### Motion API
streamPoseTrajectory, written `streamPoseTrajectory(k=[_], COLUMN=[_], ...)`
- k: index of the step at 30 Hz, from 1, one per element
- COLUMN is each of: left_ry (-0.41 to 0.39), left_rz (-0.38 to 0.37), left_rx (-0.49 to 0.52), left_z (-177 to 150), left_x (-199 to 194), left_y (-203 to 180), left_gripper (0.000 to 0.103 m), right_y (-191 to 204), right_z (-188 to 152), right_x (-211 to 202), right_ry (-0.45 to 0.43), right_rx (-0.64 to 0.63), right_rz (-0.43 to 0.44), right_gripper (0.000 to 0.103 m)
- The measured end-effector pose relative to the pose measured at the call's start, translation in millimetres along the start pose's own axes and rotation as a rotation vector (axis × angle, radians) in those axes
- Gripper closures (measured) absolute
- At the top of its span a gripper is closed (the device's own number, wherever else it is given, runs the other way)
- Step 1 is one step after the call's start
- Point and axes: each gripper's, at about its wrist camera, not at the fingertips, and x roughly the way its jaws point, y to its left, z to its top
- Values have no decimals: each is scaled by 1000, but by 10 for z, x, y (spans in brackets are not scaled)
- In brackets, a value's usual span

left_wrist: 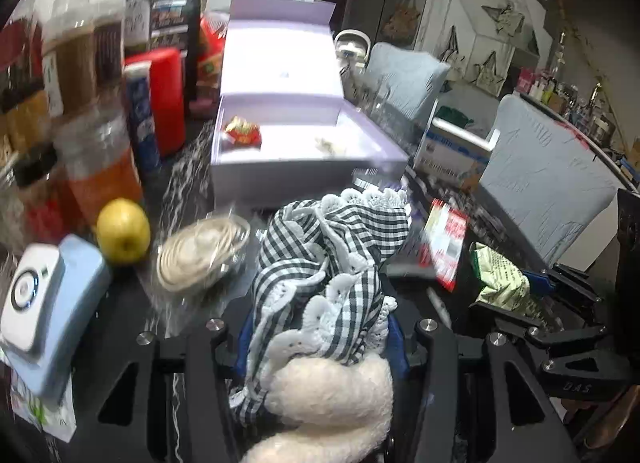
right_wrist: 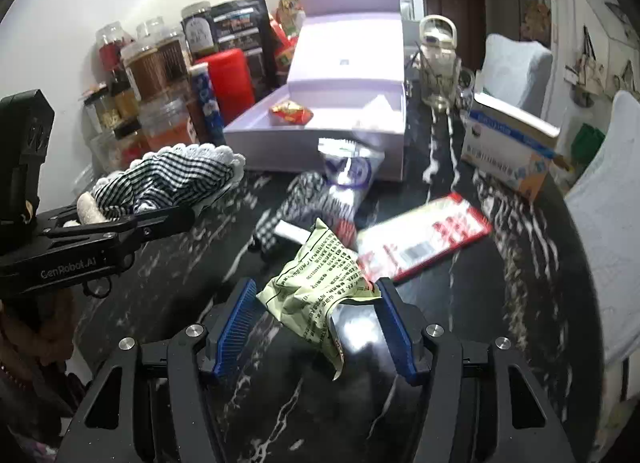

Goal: Organize soft objects
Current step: 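Carry the cloth and green packet over the lavender box with both tools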

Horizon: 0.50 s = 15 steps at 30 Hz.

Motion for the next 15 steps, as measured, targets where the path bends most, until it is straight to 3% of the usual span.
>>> streamPoseTrajectory(k=[15], left_ry=[-223], left_rz=[26], left_rx=[100], left_z=[800], left_x=[-360], left_y=[-304], left_gripper=[52], right_y=[-76], right_z=[785], right_x=[-336], right_ry=[-153], right_rx=[-52], right_rz=[28], right_gripper=[42])
